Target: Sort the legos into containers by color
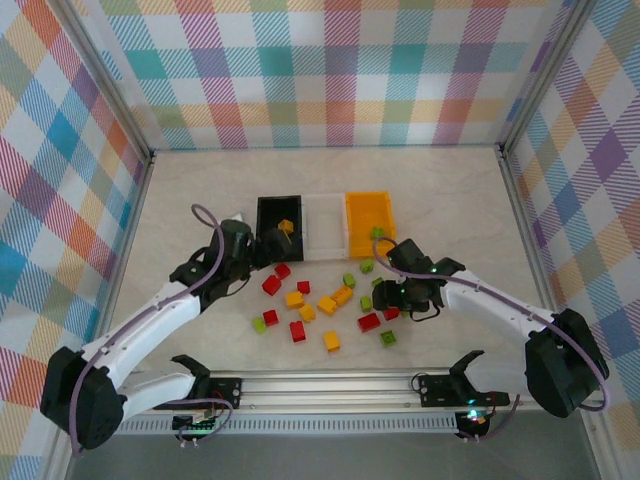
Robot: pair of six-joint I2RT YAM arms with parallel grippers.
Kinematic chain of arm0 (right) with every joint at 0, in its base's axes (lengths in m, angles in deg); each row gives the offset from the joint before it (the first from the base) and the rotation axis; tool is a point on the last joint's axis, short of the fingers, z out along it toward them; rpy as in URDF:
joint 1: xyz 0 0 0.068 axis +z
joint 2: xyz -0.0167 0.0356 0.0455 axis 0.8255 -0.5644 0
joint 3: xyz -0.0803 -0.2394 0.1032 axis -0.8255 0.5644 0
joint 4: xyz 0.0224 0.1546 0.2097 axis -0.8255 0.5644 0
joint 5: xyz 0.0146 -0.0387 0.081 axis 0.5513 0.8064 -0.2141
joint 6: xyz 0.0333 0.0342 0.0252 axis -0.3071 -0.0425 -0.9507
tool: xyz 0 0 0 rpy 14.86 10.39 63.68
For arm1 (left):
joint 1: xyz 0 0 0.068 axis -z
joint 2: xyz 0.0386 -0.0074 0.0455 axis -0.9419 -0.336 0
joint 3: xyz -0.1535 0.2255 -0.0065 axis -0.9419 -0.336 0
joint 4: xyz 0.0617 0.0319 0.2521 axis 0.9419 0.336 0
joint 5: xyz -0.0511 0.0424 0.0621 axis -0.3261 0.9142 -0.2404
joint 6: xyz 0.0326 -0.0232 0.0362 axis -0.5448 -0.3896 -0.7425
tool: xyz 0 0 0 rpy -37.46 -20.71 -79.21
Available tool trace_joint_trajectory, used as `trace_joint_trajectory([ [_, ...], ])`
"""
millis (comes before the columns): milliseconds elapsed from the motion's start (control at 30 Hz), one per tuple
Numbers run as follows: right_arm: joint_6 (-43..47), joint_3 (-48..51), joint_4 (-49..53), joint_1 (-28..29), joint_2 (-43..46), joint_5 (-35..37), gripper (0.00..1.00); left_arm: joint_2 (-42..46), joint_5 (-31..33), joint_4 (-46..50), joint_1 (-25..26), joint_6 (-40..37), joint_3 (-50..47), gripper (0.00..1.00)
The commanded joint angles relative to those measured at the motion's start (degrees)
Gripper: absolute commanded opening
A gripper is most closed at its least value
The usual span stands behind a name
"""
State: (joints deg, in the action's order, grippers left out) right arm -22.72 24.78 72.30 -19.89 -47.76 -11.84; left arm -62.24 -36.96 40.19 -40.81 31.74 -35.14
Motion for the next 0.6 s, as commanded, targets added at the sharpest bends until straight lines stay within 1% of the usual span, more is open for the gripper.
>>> trace_joint_trajectory([
  [0,0.28,1.03,2.76,1.15,-0.23,0.32,0.69,3.67,-0.84,-2.2,0.18,1.97,-2.74,1.0],
  [233,0.13,0.29,1.31,3.84,-3.43,1.97,0.63,4.48,-0.15,-0.92,0.06,1.98,-4.12,1.0],
  [367,0.7,-1.21,1.33,5.2,-6.95,4.61,0.59,4.13,0.2,-0.82,-0.03,1.91,-4.02,1.0],
  [500,0.81,-1.94,0.79,5.71,-9.03,6.26,0.53,4.17,0.14,-0.49,-0.29,1.86,-4.23,1.0],
  [567,0.92,-1.91,0.28,5.81,-9.11,6.39,0.48,4.15,-0.05,-0.53,-0.38,1.92,-4.18,1.0],
])
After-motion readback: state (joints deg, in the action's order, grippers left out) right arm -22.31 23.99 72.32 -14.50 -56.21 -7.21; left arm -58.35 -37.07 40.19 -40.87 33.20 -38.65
